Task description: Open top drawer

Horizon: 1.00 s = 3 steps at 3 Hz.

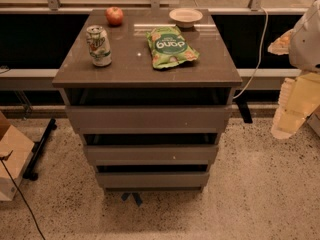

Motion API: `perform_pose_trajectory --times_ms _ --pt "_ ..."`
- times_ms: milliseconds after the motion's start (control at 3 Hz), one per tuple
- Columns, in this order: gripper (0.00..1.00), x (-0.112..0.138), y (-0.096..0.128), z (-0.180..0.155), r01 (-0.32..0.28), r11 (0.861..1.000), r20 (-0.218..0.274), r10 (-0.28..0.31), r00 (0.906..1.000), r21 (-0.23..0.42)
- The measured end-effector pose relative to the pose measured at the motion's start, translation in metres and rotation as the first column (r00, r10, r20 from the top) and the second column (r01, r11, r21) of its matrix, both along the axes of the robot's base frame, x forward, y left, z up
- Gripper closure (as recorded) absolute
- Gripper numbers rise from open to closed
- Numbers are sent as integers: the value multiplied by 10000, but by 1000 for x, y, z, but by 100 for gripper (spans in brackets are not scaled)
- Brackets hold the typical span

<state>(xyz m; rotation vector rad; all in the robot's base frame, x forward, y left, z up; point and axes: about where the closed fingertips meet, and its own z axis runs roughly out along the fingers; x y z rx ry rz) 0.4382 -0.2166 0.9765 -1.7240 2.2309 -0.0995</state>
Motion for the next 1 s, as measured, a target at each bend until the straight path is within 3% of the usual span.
perform_pose_trajectory --times_ms 333,1000 --pt "0 0 0 0 0 10000 0 0 10000 0" --pt "0 9 23 -38 154 9977 684 -199 9975 658"
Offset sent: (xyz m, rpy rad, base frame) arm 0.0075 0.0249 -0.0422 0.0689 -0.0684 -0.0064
